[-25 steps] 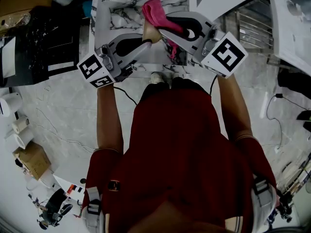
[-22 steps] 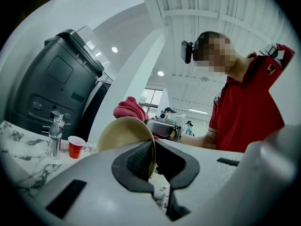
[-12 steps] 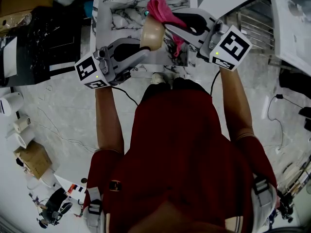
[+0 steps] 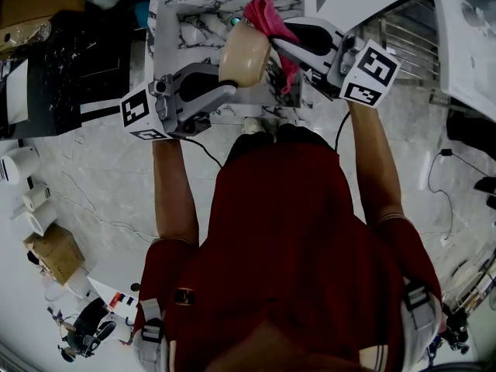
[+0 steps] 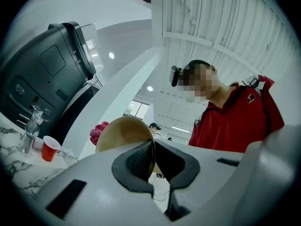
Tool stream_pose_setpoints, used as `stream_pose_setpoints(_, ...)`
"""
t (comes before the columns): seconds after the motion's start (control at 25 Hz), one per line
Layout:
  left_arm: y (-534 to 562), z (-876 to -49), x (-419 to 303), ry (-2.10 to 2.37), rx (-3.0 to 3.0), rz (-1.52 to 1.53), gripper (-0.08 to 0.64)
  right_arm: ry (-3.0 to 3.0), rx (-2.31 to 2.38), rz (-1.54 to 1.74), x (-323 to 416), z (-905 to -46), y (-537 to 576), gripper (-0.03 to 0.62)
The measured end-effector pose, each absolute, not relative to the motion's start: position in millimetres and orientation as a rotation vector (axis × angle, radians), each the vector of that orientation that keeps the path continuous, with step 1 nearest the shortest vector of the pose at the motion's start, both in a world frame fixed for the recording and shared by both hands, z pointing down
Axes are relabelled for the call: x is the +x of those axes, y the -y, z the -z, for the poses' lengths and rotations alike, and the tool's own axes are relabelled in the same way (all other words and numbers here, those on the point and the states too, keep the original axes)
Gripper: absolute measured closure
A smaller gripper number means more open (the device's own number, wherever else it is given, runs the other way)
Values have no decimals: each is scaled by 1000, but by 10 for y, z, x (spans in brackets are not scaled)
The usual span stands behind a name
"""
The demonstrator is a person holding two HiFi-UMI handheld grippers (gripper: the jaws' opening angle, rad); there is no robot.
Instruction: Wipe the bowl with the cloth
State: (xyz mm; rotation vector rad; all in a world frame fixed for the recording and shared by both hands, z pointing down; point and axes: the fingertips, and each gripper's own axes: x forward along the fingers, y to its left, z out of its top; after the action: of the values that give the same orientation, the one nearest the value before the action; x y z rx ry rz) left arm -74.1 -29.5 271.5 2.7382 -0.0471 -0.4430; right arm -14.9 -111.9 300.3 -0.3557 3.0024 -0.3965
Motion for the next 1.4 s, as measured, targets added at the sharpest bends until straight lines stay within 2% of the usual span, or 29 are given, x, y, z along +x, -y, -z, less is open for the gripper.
stream_pose_setpoints(0.4,323,-2761,-725,2,2711,445,540,-2927,-275,528,-101,-3132,1133,503)
stream_pose_setpoints(0.68,351,-2662,-757,6,2688,555,540,-2936,-238,555,-115,-3205,1071,503)
stream_pose_setpoints(1.08,601,-2624,-682,229,2671,674,540,-3009,-253,589,-180,-3420,987,503)
stream_pose_setpoints(1.4,807,-2693,-605,452,2690,618,540,-3097,-199,545,-307,-3485,811,503)
